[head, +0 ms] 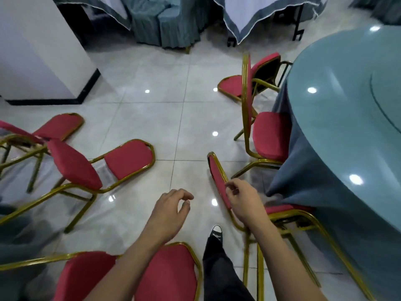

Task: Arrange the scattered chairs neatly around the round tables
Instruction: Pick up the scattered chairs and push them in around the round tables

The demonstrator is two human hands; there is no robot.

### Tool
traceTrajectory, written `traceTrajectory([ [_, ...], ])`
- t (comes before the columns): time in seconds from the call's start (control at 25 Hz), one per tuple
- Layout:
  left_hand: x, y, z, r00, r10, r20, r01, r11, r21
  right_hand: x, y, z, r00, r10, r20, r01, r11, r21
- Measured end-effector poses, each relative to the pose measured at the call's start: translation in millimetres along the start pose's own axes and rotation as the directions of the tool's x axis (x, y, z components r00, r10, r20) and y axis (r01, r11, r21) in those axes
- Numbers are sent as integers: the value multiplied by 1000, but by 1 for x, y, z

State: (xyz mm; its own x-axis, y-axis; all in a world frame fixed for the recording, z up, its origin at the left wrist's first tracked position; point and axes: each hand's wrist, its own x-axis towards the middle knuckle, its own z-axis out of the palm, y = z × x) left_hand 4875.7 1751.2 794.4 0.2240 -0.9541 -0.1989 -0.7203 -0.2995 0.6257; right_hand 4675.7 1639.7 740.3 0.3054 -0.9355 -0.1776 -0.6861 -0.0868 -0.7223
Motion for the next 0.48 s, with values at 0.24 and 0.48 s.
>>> traceTrajectory([
  [0.24,151,37,-31,999,23,30,-22,999,-33,149,-22,-39,999,48,-5,-48,998,40],
  [0.48,255,47,-38,990,72,125,-73,997,7,210,-23,-56,991,111,-80,-99,986,133],
])
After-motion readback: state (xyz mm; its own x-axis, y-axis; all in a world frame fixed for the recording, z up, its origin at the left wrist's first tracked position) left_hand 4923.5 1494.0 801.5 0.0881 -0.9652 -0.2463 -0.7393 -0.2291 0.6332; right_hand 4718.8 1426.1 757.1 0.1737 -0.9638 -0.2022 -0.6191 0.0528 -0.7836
